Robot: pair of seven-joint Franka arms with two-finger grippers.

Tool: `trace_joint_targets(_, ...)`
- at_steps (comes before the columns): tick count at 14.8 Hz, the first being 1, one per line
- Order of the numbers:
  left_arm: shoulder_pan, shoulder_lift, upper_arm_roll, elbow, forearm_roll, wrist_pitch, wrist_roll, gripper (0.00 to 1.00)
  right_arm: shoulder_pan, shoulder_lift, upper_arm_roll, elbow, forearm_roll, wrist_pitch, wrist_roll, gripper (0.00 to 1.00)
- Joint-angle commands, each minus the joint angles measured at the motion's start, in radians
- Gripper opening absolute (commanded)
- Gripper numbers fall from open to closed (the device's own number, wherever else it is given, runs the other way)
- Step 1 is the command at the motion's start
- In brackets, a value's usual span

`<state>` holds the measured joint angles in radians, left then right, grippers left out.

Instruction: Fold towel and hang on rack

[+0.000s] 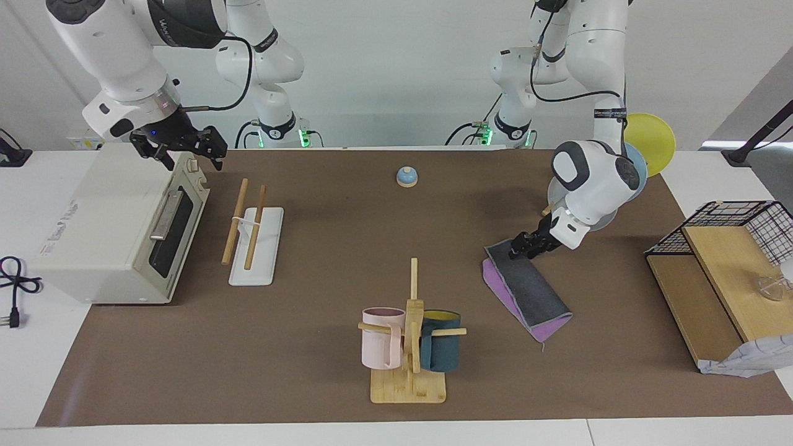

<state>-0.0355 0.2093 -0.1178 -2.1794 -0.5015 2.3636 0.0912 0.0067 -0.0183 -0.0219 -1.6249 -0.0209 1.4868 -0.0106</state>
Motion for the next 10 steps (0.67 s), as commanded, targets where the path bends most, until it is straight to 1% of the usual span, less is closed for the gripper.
trace_joint_targets(1, -0.014, 0.004, 0.004, -0.017, -0.025, 0.037, 0.013, 0.54, -0.010, -0.017, 0.002, -0.017, 0.018, 0.004, -0.020, 1.00)
trace_joint_targets(4, -0.014, 0.004, 0.004, -0.022, -0.026, 0.037, 0.013, 0.28, -0.011, -0.017, 0.002, -0.017, 0.018, 0.004, -0.020, 1.00)
trace_joint_targets(6, -0.014, 0.002, 0.004, -0.025, -0.026, 0.037, 0.012, 0.03, -0.010, -0.015, 0.002, -0.017, 0.018, 0.004, -0.020, 1.00)
trace_joint_targets(7, -0.014, 0.002, 0.004, -0.028, -0.026, 0.037, 0.012, 0.00, -0.010, -0.017, 0.002, -0.017, 0.018, 0.004, -0.020, 1.00)
trace_joint_targets(10, -0.003, 0.001, 0.006, -0.020, -0.026, 0.023, 0.013, 0.00, -0.011, -0.017, 0.002, -0.017, 0.018, 0.004, -0.020, 1.00)
